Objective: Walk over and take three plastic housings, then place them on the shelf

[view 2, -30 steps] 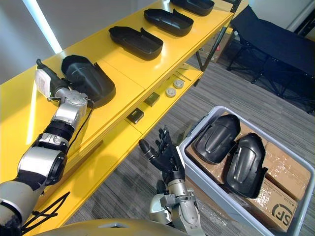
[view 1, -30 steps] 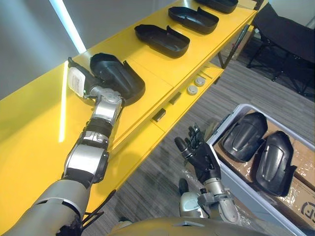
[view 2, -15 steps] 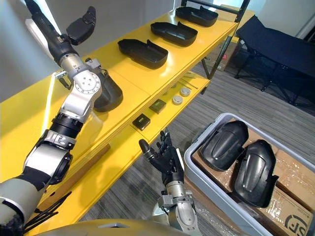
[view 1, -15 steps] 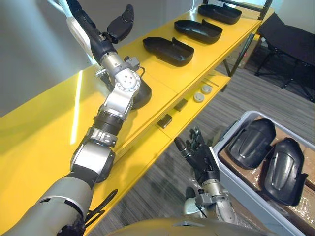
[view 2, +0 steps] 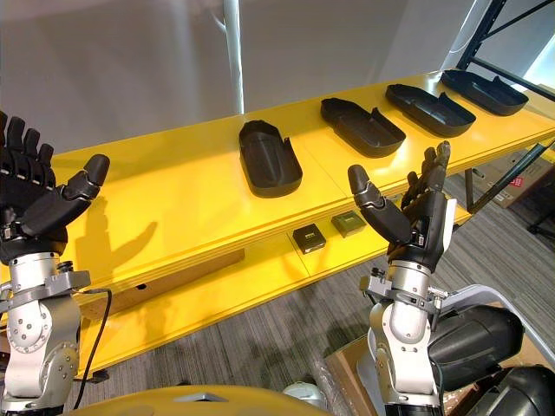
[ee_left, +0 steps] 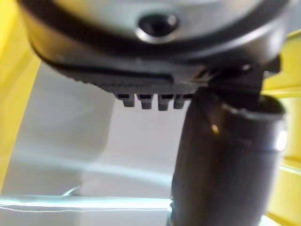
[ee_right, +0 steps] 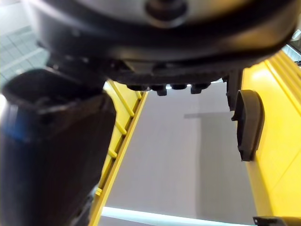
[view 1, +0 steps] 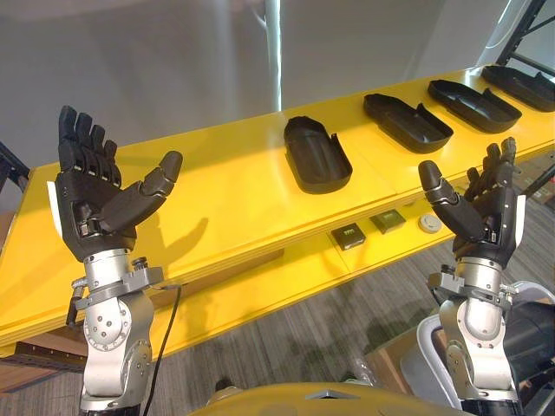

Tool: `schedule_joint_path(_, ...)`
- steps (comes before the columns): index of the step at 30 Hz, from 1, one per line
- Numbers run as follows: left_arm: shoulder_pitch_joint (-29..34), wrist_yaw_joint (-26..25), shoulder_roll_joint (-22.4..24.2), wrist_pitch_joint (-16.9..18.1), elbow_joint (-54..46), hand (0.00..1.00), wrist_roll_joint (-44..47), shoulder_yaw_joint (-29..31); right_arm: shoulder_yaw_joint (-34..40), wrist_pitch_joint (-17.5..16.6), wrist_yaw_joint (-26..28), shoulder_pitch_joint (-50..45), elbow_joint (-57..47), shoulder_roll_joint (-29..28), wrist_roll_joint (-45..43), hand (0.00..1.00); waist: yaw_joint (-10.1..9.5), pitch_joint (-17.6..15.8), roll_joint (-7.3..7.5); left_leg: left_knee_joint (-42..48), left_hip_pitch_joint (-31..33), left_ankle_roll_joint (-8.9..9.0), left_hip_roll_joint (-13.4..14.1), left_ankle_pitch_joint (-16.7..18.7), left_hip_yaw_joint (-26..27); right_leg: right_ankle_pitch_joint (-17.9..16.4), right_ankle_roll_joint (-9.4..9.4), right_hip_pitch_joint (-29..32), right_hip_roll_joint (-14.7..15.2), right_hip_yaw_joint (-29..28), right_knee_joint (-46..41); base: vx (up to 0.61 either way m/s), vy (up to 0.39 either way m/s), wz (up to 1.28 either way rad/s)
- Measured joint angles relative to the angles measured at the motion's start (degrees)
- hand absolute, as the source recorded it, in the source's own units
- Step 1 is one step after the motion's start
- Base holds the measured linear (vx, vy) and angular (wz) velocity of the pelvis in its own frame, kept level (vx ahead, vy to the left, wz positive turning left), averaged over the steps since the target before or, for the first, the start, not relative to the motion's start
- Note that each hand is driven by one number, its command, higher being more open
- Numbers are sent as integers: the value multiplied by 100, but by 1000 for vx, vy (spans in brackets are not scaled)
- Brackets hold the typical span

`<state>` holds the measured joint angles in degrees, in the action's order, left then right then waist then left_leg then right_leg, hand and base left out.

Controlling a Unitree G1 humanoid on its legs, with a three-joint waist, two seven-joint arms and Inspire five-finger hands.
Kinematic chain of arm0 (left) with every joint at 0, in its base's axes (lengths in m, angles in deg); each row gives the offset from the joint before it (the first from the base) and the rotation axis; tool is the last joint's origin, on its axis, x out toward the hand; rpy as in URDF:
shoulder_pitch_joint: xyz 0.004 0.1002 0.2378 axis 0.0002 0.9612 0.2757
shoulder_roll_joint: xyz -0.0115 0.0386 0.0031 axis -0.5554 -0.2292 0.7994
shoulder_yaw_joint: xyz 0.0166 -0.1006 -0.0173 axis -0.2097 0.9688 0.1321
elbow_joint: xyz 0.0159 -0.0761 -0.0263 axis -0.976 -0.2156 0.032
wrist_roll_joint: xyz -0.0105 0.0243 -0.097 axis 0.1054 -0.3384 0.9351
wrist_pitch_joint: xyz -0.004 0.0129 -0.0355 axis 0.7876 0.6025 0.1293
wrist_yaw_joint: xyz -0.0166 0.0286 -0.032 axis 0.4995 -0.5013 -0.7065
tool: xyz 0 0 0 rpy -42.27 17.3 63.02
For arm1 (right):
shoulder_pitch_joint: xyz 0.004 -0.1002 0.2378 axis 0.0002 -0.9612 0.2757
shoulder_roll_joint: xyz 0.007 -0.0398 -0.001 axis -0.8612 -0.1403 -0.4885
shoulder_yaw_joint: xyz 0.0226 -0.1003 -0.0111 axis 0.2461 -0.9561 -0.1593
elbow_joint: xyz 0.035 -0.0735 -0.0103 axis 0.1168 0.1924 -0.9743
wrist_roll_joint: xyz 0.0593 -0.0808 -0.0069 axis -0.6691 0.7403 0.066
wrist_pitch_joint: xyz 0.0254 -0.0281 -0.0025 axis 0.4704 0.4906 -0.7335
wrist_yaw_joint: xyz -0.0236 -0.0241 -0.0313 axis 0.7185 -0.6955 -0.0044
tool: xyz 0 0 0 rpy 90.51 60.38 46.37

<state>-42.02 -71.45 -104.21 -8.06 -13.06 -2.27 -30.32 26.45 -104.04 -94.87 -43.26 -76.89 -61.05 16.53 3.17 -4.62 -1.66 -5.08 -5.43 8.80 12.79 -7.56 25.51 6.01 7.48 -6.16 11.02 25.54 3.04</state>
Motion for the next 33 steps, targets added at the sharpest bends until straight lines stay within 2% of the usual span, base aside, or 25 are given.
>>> schedule_joint_path(6,1,0,77,1,0,100,0,-1,0,0,27,-1,17,-12,-15,100,-3,-1,2,0,10,0,-1,0,-15,0,0,-1,0,15,-4,0,0,1)
schedule_joint_path(8,1,-2,358,59,22,100,-4,-22,9,16,289,-6,84,-75,-190,100,12,-9,7,0,77,-11,-2,-9,-84,-5,-3,-2,1,85,-3,0,0,13)
schedule_joint_path(14,0,-40,627,98,227,100,-12,-153,-65,147,1256,175,589,-206,-888,100,-101,-70,7,0,201,-41,-6,-82,-302,-37,-14,1,6,288,-62,3,8,19)
schedule_joint_path(18,-6,5,679,263,225,100,-10,-138,-511,149,1876,664,798,-314,-1179,100,-195,-172,-9,-1,207,-64,-26,-118,-422,-98,-22,-35,55,398,-203,-9,15,15)
schedule_joint_path(24,-17,80,824,314,224,100,-10,-150,-1146,141,2216,1190,653,-348,-1124,100,-431,-184,14,-2,198,-73,-28,-129,-488,-124,-16,-102,56,424,-225,-7,9,6)
schedule_joint_path(33,-24,126,902,301,223,100,-45,-573,-1996,138,2622,1816,452,-386,-1177,100,-458,-181,37,-3,181,-76,-18,-136,-491,-154,-20,-101,62,418,-297,0,0,0)
